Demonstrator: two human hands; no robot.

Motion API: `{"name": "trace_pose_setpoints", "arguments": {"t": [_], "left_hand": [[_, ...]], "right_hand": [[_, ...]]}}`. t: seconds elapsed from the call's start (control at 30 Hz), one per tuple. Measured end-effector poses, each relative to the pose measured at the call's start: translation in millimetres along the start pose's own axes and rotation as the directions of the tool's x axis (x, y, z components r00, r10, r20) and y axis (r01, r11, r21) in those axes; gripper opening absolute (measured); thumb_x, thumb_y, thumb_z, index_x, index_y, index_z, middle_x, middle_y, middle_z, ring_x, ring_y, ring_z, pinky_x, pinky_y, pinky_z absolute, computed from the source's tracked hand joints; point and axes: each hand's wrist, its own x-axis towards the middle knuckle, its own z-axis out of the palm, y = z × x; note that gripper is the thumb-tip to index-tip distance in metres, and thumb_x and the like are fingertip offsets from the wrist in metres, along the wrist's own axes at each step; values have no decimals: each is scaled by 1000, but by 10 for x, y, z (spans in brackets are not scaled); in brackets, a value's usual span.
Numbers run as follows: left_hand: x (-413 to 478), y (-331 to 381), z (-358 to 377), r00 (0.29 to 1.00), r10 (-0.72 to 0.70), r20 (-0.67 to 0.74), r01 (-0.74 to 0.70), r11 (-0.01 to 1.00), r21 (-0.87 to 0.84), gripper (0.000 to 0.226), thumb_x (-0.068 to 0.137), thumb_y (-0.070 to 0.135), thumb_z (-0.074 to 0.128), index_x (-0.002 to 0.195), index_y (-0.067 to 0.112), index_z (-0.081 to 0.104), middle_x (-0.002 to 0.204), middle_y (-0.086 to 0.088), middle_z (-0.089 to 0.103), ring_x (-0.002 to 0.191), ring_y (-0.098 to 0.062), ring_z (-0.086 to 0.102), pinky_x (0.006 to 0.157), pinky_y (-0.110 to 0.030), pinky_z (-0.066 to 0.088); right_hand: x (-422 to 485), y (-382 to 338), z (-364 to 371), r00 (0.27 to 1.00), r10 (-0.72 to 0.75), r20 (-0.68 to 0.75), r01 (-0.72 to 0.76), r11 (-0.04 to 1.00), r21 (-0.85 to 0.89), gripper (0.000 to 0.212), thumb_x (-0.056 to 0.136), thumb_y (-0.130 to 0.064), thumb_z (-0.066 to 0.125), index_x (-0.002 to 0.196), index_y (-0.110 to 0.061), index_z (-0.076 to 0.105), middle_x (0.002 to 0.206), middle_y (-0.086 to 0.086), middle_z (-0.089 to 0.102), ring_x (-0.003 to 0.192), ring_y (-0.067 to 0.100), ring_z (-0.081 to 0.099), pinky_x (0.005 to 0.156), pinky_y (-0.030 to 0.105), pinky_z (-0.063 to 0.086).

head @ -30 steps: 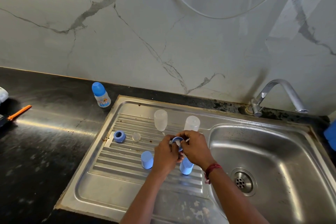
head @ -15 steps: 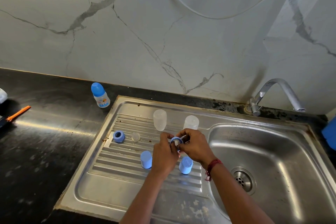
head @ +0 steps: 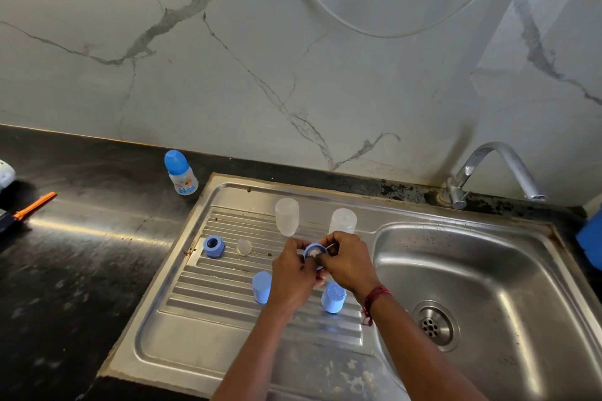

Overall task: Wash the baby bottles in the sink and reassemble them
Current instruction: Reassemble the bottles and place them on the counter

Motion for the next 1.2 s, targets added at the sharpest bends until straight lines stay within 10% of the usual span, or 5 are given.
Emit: {"name": "trace_pose_setpoints", "arguments": {"t": [0.2, 0.47, 0.7, 0.77, 1.2], "left_hand": [[19, -34, -6, 1000, 6, -31, -4, 998, 58, 12, 95, 9, 63, 98, 18, 56, 88, -13, 73, 66, -19, 74, 56, -32, 61], [11, 91, -39, 1000, -2, 23, 1, 1000, 17, 14, 102, 10, 44, 106, 9, 57, 74, -11, 71, 56, -15, 68, 55, -30, 59], [25, 0, -16, 980, 199, -31, -169, 898, 405, 6, 100, 11, 51, 104, 16, 52, 84, -5, 71, 75, -25, 67, 60, -16, 48], [11, 14, -27, 971, 237, -29, -198, 870, 452, 12, 99, 13, 53, 111, 11, 53, 91, -10, 73, 82, -30, 69, 66, -32, 51], [13, 14, -66, 971, 237, 39, -231, 871, 434, 9, 101, 17, 50, 105, 25, 52, 79, 7, 67, 73, -18, 68, 67, -35, 56]], "right_hand": [[25, 7, -18, 996, 50, 72, -54, 997, 53, 9, 82, -11, 72, 91, -13, 73, 79, 2, 73, 74, 14, 71, 73, 29, 61], [27, -57, 58, 997, -51, -53, 45, 993, -106, 16, 88, -7, 60, 78, -5, 73, 67, 5, 65, 61, 15, 59, 51, 10, 40], [-19, -48, 151, 997, -54, -63, 53, 999, -14, 14, 86, -4, 63, 80, -6, 76, 71, 7, 72, 68, 21, 70, 67, 34, 60], [-30, -43, 139, 999, -34, -38, 36, 997, 69, 16, 88, -3, 63, 85, -10, 76, 76, 5, 73, 72, 20, 72, 70, 37, 62], [-87, -60, 151, 988, -95, -123, 91, 995, -45, 17, 86, -1, 61, 83, -10, 74, 74, -1, 71, 66, 13, 67, 65, 23, 58]]}}
